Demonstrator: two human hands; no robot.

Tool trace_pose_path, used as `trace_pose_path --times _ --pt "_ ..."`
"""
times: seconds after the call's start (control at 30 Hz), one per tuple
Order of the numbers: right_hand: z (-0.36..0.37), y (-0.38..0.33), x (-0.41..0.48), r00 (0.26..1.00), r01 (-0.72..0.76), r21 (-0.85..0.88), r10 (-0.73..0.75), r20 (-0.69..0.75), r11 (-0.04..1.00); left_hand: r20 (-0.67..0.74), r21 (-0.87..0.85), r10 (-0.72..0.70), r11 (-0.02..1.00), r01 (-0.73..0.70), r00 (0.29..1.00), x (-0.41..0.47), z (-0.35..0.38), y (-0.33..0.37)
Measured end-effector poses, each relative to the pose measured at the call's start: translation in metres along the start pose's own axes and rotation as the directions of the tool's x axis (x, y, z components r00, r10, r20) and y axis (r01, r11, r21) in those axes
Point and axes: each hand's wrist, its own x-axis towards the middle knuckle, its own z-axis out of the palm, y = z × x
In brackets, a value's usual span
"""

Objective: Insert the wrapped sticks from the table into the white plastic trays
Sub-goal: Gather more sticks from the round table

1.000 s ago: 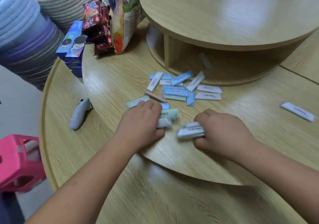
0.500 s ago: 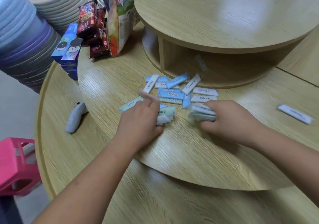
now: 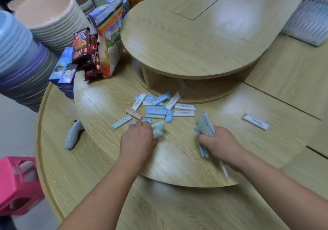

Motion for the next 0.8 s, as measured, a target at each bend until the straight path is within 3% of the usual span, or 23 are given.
trace_pose_path --times 0.13,0.3,0.53,0.67,0.8 --pt "0.002 0.003 -0.01 0.994 -0.074 0.068 0.079 -0.078 0.995 0.063 -0.038 -0.038 0.998 0.04 0.997 -0.003 -0.009 0.012" --pt "0.005 0.006 -0.006 0.99 -0.05 0.131 0.067 -0.122 0.99 0.031 -0.167 -0.124 0.978 0.128 0.992 0.013 -0.003 0.011" --pt "0.007 -0.003 -0.028 0.982 -0.093 0.185 0.121 -0.146 0.978 0.085 -0.314 -0.04 0.947 0.065 0.996 0.003 -0.027 0.029" --pt "0.003 -0.012 -0.059 0.976 -0.131 0.264 0.17 -0.133 0.956 0.141 -0.521 -0.019 0.849 0.091 0.99 -0.029 -0.06 0.064" --pt "-0.022 -0.009 -0.101 0.956 -0.152 0.348 0.227 -0.186 0.925 0.193 -0.738 0.058 0.666 0.106 0.98 -0.058 -0.097 0.104"
